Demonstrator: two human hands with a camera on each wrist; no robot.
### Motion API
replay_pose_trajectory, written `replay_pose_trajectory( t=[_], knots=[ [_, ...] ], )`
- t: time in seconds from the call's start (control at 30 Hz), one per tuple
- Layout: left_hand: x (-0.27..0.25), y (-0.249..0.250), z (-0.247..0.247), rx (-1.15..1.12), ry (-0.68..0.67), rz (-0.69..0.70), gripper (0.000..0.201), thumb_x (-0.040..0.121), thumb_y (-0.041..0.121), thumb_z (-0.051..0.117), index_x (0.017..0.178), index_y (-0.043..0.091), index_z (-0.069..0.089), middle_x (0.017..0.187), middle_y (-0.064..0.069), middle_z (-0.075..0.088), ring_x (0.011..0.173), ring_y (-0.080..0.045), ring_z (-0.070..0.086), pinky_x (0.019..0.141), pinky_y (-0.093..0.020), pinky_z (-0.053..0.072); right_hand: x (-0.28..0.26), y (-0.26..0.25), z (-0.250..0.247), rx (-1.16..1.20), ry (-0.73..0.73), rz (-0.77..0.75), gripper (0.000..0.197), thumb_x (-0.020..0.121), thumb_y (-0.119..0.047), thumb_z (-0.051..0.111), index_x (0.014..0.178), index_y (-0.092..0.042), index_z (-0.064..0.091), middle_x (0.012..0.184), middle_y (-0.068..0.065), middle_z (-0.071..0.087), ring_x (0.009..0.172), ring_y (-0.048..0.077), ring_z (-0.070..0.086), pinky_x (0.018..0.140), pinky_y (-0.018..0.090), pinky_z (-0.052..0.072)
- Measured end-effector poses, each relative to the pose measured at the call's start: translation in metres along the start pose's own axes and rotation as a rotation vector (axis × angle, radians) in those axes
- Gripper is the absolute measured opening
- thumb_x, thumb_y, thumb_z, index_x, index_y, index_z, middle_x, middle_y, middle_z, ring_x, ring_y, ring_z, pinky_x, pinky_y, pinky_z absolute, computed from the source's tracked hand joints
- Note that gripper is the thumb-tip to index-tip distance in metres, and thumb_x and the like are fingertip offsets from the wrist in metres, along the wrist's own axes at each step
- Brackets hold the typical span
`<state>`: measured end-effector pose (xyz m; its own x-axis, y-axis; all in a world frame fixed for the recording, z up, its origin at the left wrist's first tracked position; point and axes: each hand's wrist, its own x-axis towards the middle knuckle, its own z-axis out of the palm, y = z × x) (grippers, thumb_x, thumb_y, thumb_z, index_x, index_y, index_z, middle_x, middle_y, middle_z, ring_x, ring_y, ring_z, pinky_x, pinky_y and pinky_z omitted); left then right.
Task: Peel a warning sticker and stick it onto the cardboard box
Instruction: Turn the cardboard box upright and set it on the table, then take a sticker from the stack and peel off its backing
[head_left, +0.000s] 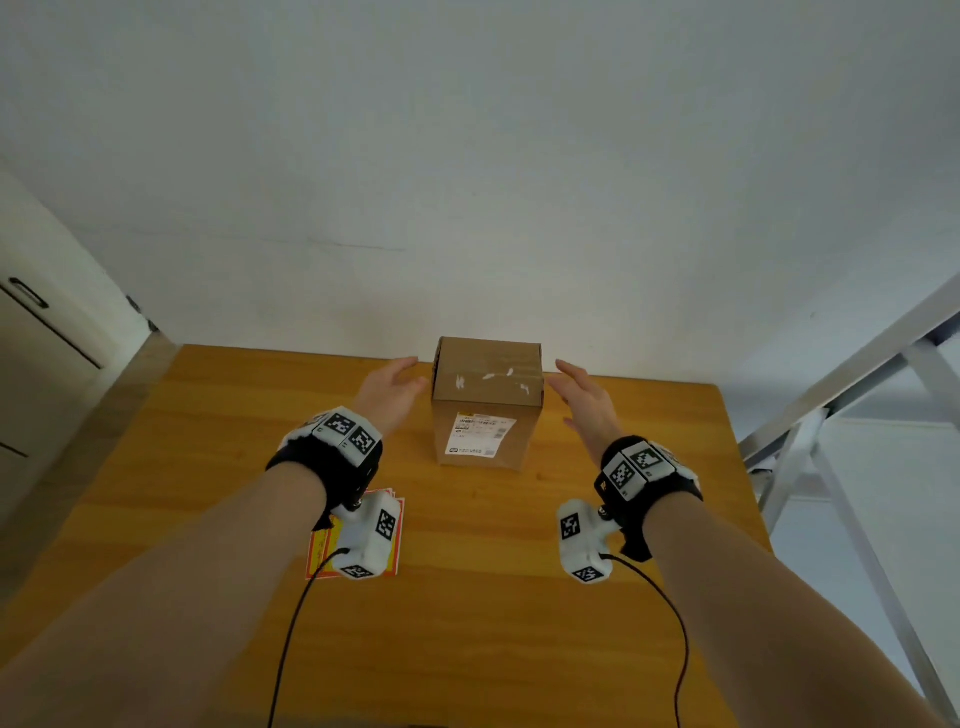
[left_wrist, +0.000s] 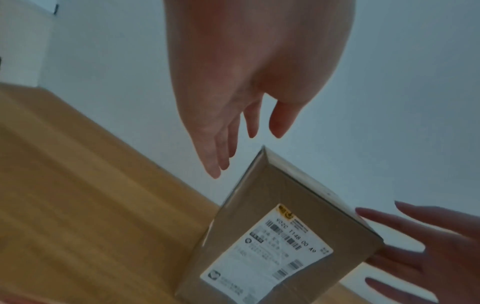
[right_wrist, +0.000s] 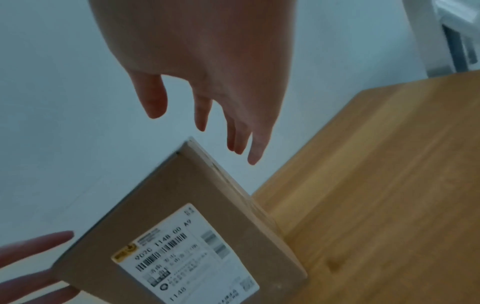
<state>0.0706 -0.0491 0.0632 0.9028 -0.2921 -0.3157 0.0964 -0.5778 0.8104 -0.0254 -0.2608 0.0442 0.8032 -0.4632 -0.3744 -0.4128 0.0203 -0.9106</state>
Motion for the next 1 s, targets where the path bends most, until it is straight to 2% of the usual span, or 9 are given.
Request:
replay_pose_trajectory(
  t=[0.07,0.13,0.23,0.43,0.57,0.7,0.83,1.0],
  knots=[
    [-0.005,0.007,-0.011,0.121,0.013,0.082,0.044,0.095,0.021,0.048,0.139,0.019,0.043,0.146,-0.005,0.044,0.131,-0.023,0.044,0.108,-0.04,0.039,-0.006,-0.013,-0.003,-0.068,0.01,-0.072,0.05,0.093,-0.033,0.052,0.141,-0.022,0.041,0.145,0.008,0.043,0.135,0.023,0.038,0.105,0.036,0.033],
    [-0.01,0.012,-0.02,0.203,0.029,0.149,0.043,0.096,0.017,0.046,0.138,0.016,0.044,0.143,-0.008,0.047,0.13,-0.023,0.046,0.103,-0.033,0.041,-0.015,-0.025,-0.001,-0.167,0.023,-0.149,0.051,0.092,-0.032,0.053,0.14,-0.022,0.041,0.147,0.008,0.042,0.136,0.023,0.037,0.106,0.037,0.034],
    [-0.021,0.018,-0.032,0.25,0.054,0.2,0.04,0.095,0.016,0.046,0.136,0.015,0.046,0.138,-0.011,0.051,0.124,-0.024,0.051,0.099,-0.036,0.046,-0.029,-0.037,0.007,-0.345,0.024,-0.264,0.052,0.091,-0.032,0.056,0.139,-0.021,0.043,0.146,0.006,0.043,0.137,0.022,0.037,0.109,0.039,0.034],
    [-0.042,0.008,-0.067,0.313,0.067,0.283,0.034,0.094,0.012,0.046,0.127,0.011,0.055,0.132,-0.012,0.057,0.117,-0.027,0.056,0.092,-0.034,0.046,-0.057,-0.046,0.046,-0.653,-0.035,-0.42,0.049,0.092,-0.017,0.052,0.14,-0.016,0.042,0.143,0.006,0.047,0.13,0.021,0.044,0.103,0.028,0.035],
    [-0.05,-0.015,-0.092,0.346,0.074,0.28,0.032,0.094,0.011,0.046,0.125,0.009,0.057,0.129,-0.013,0.06,0.118,-0.027,0.056,0.095,-0.034,0.045,-0.073,-0.044,0.081,-0.777,-0.071,-0.475,0.048,0.092,-0.017,0.051,0.139,-0.018,0.042,0.145,0.005,0.046,0.133,0.022,0.042,0.109,0.034,0.032],
    [-0.057,-0.048,-0.105,0.412,0.049,0.268,0.032,0.094,0.01,0.047,0.124,0.006,0.057,0.129,-0.013,0.061,0.118,-0.026,0.057,0.098,-0.034,0.045,-0.087,-0.032,0.121,-0.834,-0.129,-0.493,0.05,0.092,-0.014,0.05,0.14,-0.017,0.04,0.144,0.009,0.045,0.132,0.025,0.043,0.108,0.034,0.034],
    [-0.06,-0.087,-0.108,0.422,-0.038,0.183,0.035,0.095,0.011,0.046,0.129,0.009,0.054,0.134,-0.01,0.056,0.121,-0.025,0.055,0.094,-0.032,0.045,-0.091,-0.007,0.156,-0.847,-0.19,-0.416,0.051,0.091,-0.014,0.051,0.141,-0.017,0.039,0.147,0.009,0.041,0.135,0.026,0.039,0.11,0.034,0.032],
    [-0.057,-0.137,-0.101,0.492,-0.144,0.127,0.037,0.095,0.012,0.044,0.131,0.012,0.052,0.139,-0.007,0.054,0.11,-0.021,0.06,0.097,-0.033,0.045,-0.085,0.035,0.186,-0.855,-0.245,-0.302,0.05,0.093,-0.019,0.052,0.141,-0.019,0.039,0.147,0.005,0.042,0.136,0.023,0.039,0.111,0.035,0.032]
  ],
)
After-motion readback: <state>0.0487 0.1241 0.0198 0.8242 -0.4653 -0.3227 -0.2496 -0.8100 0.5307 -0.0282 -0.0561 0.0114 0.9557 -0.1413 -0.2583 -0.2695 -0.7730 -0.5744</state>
